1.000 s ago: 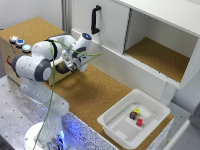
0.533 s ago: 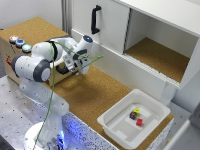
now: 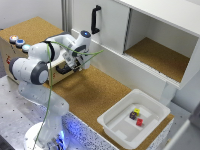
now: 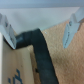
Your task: Open the cabinet drawer
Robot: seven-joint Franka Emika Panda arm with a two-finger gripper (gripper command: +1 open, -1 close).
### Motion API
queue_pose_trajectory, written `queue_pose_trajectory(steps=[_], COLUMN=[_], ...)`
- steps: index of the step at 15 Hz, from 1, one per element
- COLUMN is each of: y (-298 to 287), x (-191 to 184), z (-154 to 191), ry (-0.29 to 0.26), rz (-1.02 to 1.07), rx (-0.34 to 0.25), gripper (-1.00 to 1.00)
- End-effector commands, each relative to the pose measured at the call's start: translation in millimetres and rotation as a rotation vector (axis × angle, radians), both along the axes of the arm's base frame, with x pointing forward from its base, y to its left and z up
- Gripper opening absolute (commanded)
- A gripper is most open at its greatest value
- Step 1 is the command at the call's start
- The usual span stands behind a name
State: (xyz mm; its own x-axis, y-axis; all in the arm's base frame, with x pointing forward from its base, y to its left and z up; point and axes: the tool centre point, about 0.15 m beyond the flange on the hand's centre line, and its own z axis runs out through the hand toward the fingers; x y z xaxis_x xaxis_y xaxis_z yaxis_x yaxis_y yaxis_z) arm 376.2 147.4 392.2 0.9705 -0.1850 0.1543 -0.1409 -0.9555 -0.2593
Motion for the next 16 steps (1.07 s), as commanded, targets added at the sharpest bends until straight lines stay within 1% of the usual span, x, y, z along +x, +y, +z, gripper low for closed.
queue_pose_trajectory(steps=[1,3,4,5,6,7,9,13,15,16], y=[39.4,60.8,73.2,86.1,108.3,127.7,160.3,244.4,280.1,295.5], x=[-11.8,-10.7,-9.9,-9.1,-8.7,-9.9,-13.4,-26.8,-34.7,-39.3], z=[75.7,86.3,87.6,86.1,81.4,80.8,86.2,111.7,119.6,123.3], ry=[-0.085,-0.101,-0.097,-0.092,-0.074,-0.070,-0.080,-0.125,-0.129,-0.133], rz=[0.050,0.116,0.157,0.187,0.257,0.315,0.402,0.652,0.785,0.849], rx=[-0.151,-0.145,-0.143,-0.120,-0.113,-0.082,-0.072,-0.052,-0.033,-0.044], gripper=[1.00,1.00,1.00,1.00,1.00,1.00,1.00,1.00,1.00,1.00])
